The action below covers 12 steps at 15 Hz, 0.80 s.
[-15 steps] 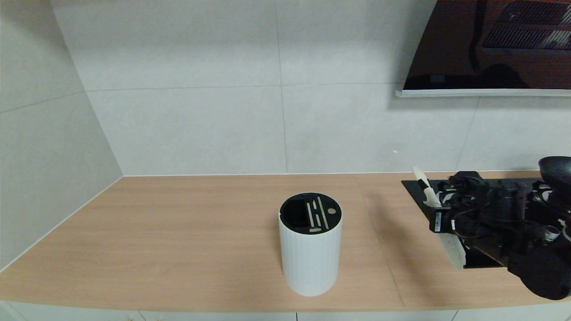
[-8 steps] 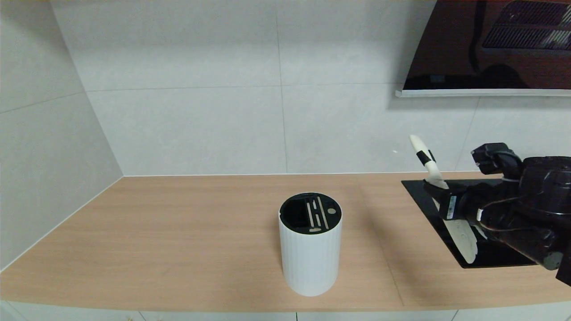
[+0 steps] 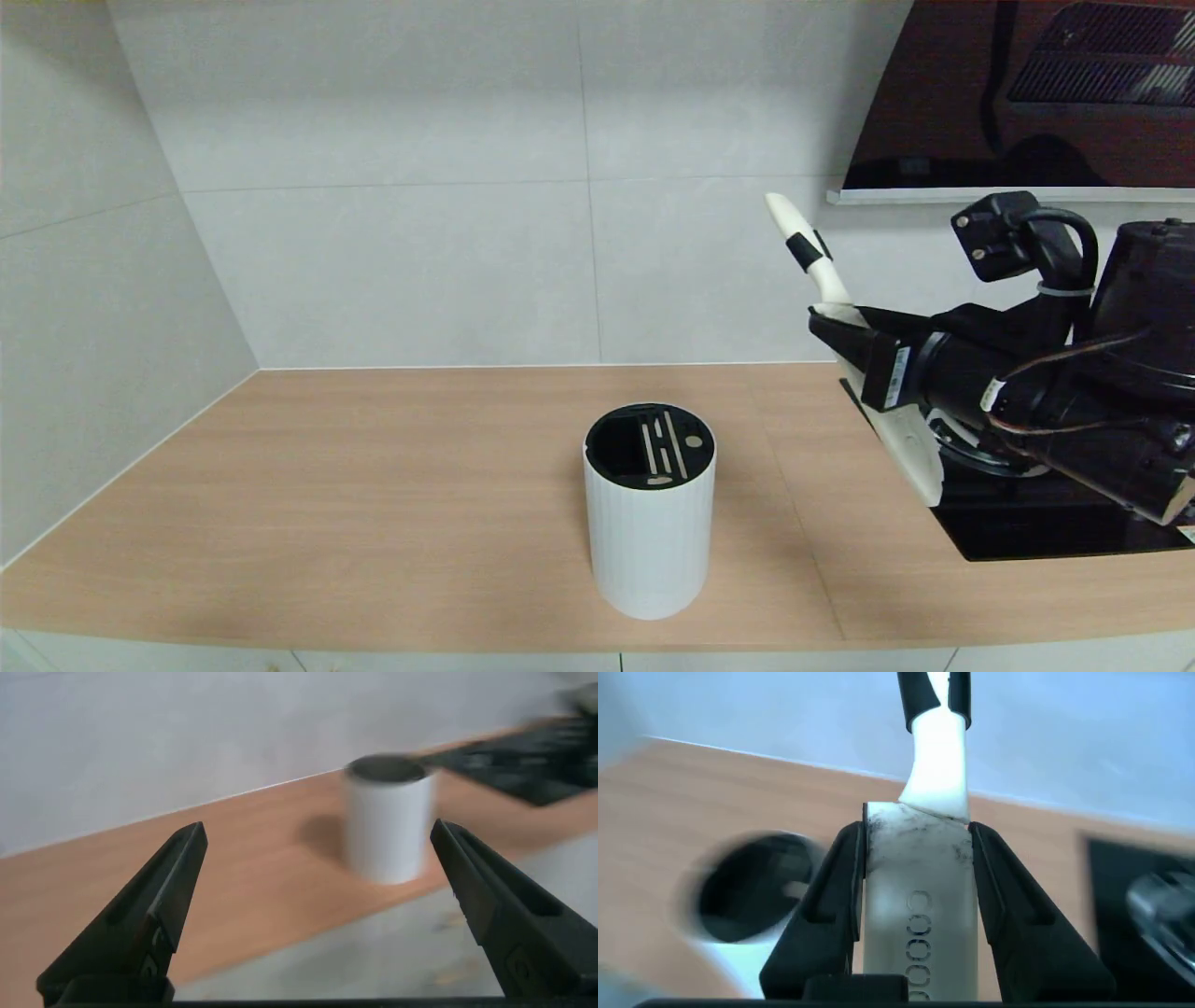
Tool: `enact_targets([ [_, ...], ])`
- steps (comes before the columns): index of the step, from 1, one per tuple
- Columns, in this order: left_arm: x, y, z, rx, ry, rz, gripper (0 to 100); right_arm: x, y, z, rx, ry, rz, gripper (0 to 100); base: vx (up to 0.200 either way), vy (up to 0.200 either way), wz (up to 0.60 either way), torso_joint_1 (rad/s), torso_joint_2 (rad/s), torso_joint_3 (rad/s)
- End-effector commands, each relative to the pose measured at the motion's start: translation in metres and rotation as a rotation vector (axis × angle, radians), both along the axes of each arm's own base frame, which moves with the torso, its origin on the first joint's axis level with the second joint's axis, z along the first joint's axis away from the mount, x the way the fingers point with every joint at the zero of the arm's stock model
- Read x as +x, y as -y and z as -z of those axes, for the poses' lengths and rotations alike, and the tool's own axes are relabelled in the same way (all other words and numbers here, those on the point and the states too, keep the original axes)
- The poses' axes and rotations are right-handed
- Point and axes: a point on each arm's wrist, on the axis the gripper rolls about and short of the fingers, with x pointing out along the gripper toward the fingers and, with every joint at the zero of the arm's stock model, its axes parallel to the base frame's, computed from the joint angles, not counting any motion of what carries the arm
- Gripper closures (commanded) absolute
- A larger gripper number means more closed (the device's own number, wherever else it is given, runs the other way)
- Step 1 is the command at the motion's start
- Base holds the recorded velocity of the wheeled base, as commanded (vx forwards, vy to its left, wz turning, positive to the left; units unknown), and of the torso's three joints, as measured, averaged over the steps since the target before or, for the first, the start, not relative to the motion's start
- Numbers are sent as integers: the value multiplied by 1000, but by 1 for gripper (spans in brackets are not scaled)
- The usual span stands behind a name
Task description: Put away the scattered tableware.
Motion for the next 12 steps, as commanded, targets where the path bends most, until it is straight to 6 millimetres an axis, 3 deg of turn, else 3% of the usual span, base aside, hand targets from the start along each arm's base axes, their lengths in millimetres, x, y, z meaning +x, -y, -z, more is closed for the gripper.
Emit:
enact_targets([
  [1, 104, 33, -43, -76, -333, 354, 0, 0, -25, -4, 10, 8, -62, 100, 0, 0, 0, 0, 0, 0],
  [3, 126, 54, -46, -240, -421, 413, 0, -6, -44, 9, 12, -39, -67, 100, 0, 0, 0, 0, 0, 0],
  [4, 128, 56, -45, -263, -430, 417, 0, -7, -46, 11, 9, -45, -68, 100, 0, 0, 0, 0, 0, 0],
  [6, 148, 67, -22, -474, -529, 423, 0, -21, -59, 14, 27, -62, -114, 100, 0, 0, 0, 0, 0, 0],
  [8, 163, 75, -18, -521, -512, 409, 0, -32, -71, 12, 60, -73, -154, 100, 0, 0, 0, 0, 0, 0],
  [10, 186, 99, -3, -539, -520, 305, 0, -39, -83, 21, 44, -102, -201, 100, 0, 0, 0, 0, 0, 0],
  [12, 194, 112, 5, -536, -532, 279, 0, -41, -94, 29, 32, -115, -225, 100, 0, 0, 0, 0, 0, 0],
])
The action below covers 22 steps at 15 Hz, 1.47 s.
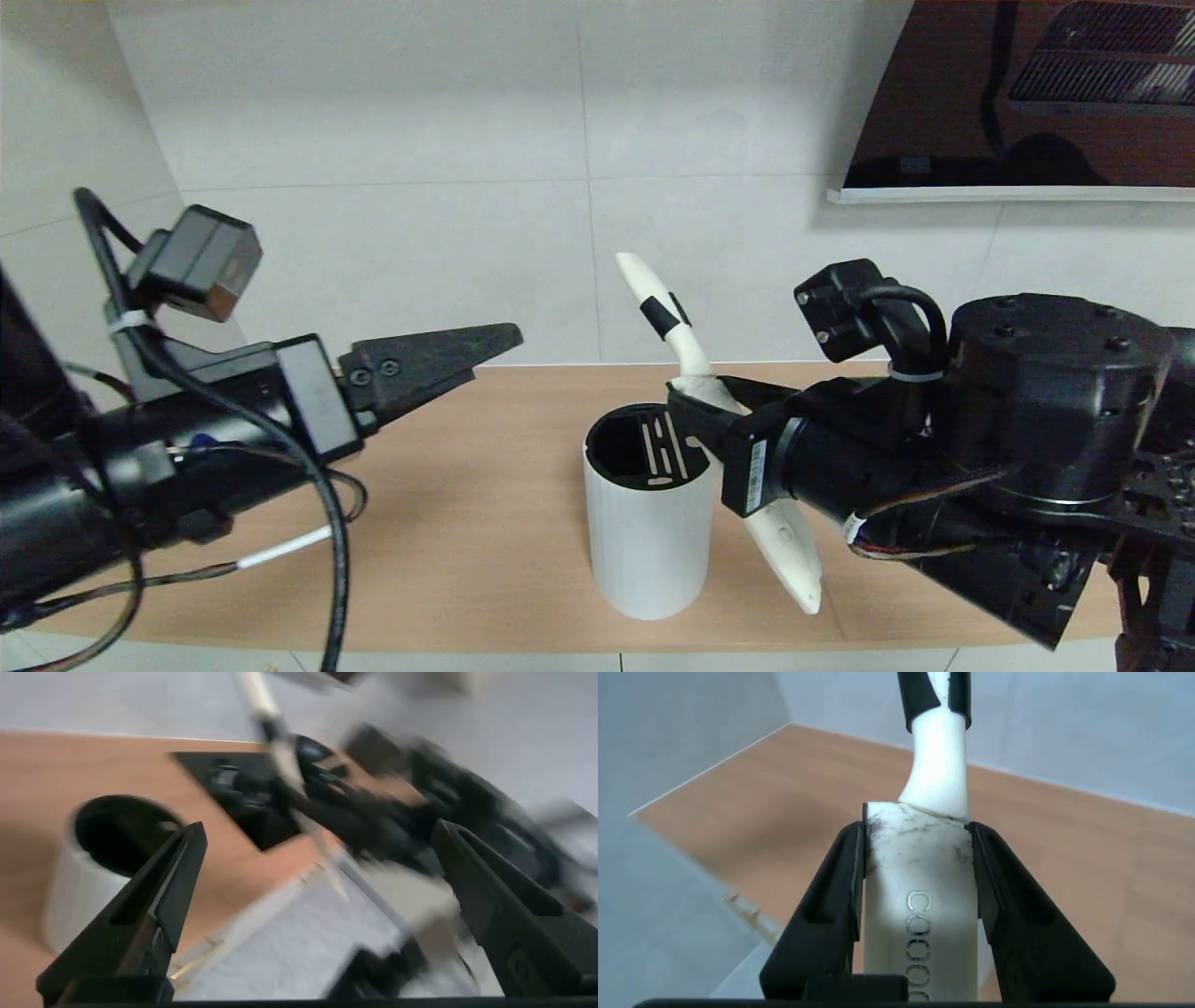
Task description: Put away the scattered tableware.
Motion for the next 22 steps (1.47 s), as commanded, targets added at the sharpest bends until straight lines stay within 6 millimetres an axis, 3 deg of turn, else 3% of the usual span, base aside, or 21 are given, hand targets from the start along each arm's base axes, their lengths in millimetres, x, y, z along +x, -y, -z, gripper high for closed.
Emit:
enact_targets([
  [1, 19, 20, 21, 29, -62, 14, 0, -4, -16, 11, -13, -10, -38, 100, 0, 0, 0, 0, 0, 0],
  [6, 27, 37, 23, -63, -55, -11, 0, -19, -38, 20, -2, 1, -80, 100, 0, 0, 0, 0, 0, 0],
  [13, 45, 50, 36, -39, -88, -71, 0, -28, -42, 20, 21, 9, -110, 100, 0, 0, 0, 0, 0, 0],
  [22, 38, 58, 36, -36, -83, -33, 0, -26, -47, 30, -2, -7, -110, 100, 0, 0, 0, 0, 0, 0],
])
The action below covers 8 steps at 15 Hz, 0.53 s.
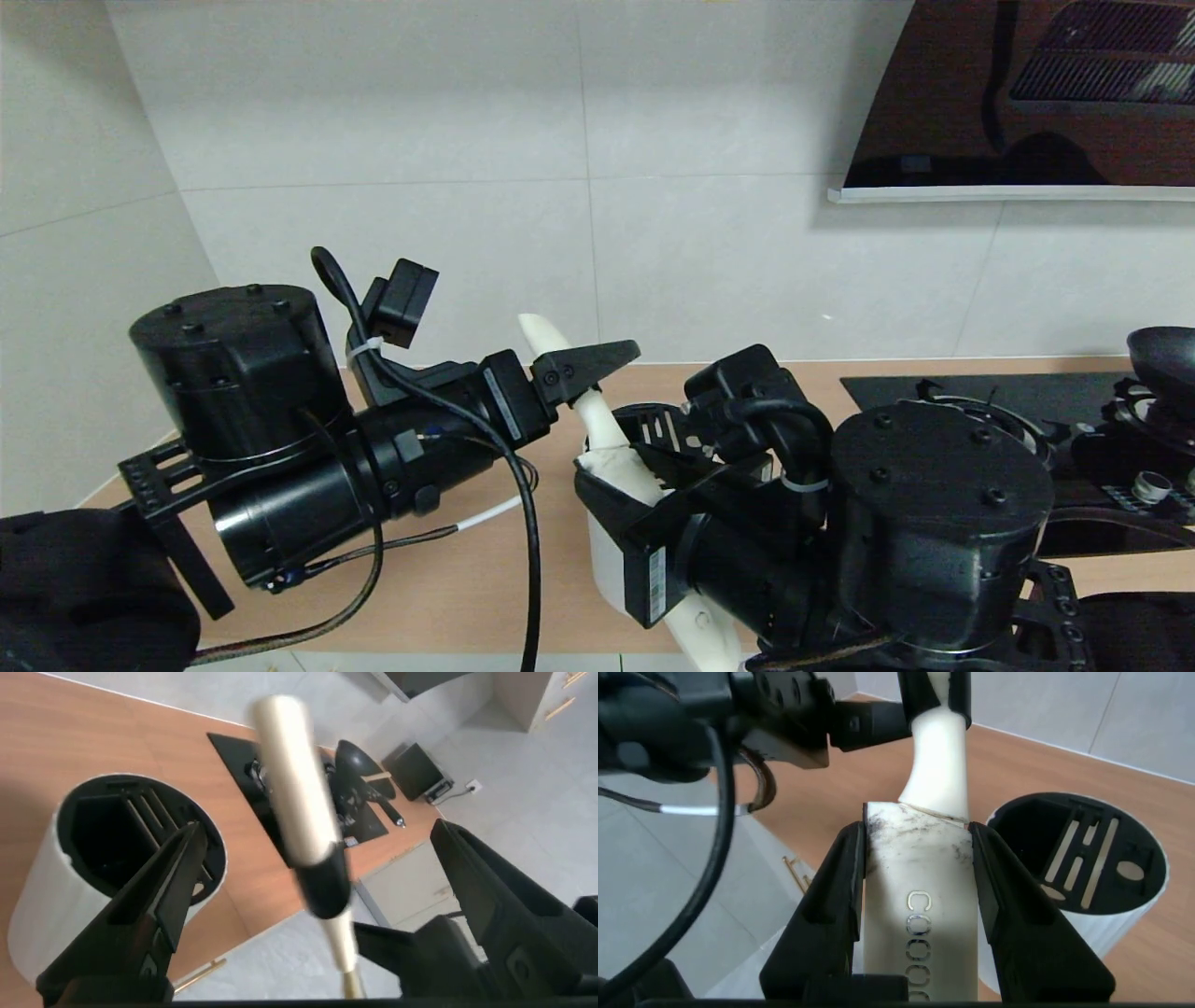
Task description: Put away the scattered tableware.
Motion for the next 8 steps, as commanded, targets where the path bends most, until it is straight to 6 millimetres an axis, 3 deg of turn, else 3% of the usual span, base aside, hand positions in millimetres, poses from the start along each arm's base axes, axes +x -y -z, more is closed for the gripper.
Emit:
enact_targets([
  [1, -1, 1, 0, 0, 0, 6, 0, 0, 0, 1, -1, 0, 1, 100, 0, 0, 0, 0, 0, 0],
  [2, -1, 2, 0, 1, -1, 6, 100, 0, 0, 0, 1, 1, 1, 100, 0, 0, 0, 0, 0, 0],
  [8, 0, 2, 0, 0, -2, 6, 100, 0, 1, -1, 3, 4, 21, 100, 0, 0, 0, 0, 0, 0],
])
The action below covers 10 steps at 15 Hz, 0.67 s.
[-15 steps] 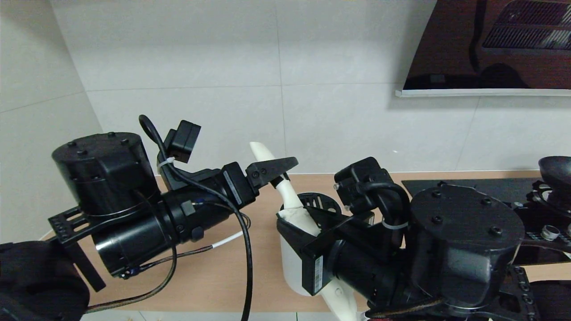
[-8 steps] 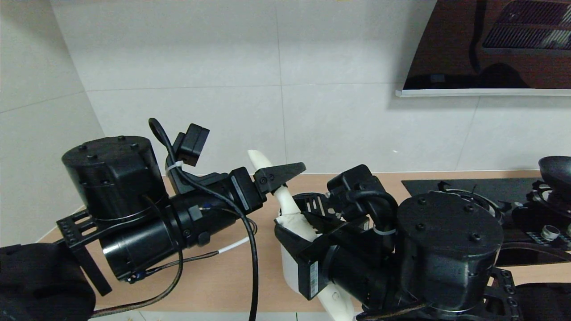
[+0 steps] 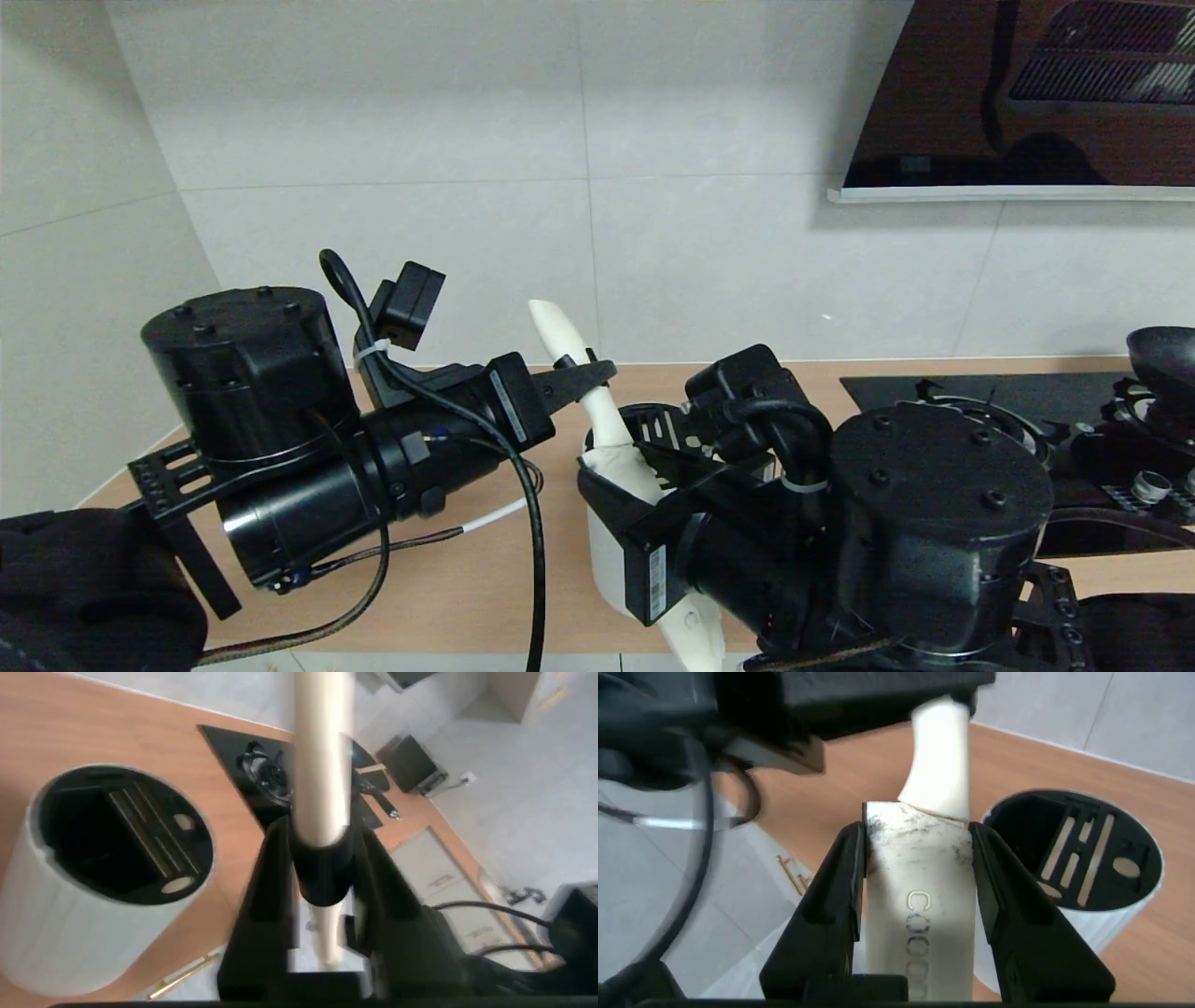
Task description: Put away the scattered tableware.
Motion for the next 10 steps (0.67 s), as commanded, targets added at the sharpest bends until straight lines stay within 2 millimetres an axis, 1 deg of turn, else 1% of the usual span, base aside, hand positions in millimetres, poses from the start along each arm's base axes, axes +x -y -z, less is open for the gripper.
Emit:
enact_targets([
  [1, -1, -1, -1, -2, 4, -3, 100, 0, 0, -1, 5, 3, 0, 100, 0, 0, 0, 0, 0, 0],
  [5, -3, -2, -5, -10, 15, -1, 100, 1, 1, -3, 18, 12, 13, 100, 0, 0, 0, 0, 0, 0],
  [6, -3, -2, -6, -12, 19, -1, 100, 1, 1, -3, 19, 13, 19, 0, 0, 0, 0, 0, 0, 0],
  [7, -6, -4, -10, -21, 30, 0, 100, 1, 1, -4, 22, 15, 23, 0, 0, 0, 0, 0, 0, 0],
  [10, -5, -4, -19, -38, 55, -38, 100, 0, 4, -7, 31, 18, 26, 0, 0, 0, 0, 0, 0, 0],
])
